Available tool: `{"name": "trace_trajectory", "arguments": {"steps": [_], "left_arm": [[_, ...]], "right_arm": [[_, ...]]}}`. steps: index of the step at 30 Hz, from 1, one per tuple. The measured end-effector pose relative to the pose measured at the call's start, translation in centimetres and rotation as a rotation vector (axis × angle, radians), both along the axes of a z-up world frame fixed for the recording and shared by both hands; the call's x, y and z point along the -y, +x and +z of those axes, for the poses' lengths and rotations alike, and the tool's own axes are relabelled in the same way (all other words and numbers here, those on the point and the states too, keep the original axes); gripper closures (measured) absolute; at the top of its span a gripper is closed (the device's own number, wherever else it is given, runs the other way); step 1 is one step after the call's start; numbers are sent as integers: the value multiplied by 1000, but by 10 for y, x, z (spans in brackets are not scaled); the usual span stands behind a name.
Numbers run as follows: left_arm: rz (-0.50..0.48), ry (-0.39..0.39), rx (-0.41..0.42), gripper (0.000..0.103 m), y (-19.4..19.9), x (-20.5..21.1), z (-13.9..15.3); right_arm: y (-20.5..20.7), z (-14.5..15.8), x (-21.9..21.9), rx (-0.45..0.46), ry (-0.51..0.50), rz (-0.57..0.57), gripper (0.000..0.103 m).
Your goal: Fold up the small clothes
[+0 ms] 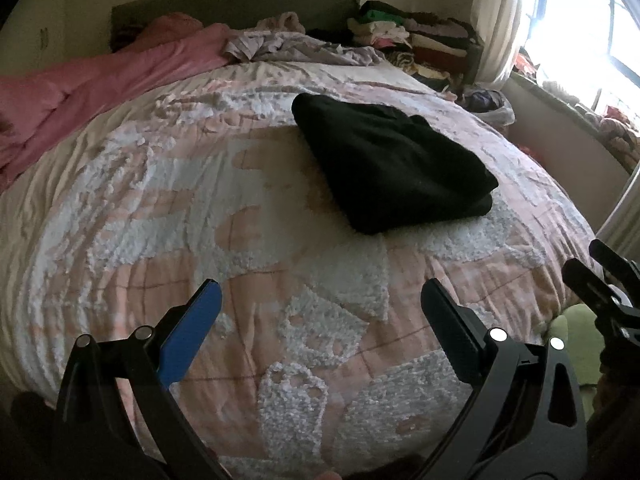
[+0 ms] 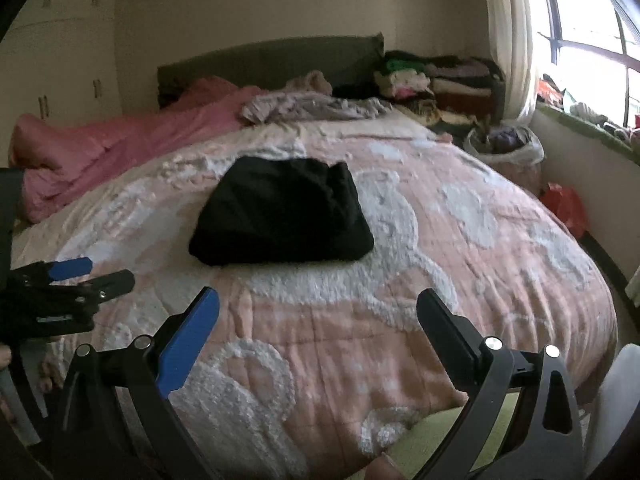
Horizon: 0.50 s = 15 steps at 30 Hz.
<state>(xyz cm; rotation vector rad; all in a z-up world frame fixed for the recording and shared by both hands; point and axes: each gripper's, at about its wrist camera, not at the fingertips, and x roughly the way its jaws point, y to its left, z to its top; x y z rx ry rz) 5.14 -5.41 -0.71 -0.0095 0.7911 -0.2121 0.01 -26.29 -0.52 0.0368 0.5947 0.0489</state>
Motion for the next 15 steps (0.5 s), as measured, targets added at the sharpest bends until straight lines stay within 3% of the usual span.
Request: {"name": "trace_trajectory", "arguments": {"steps": [15], "left_arm": [[15, 12, -9, 10, 4, -3, -3]], "right_arm": [[2, -2, 0, -3, -4, 0, 5]]}}
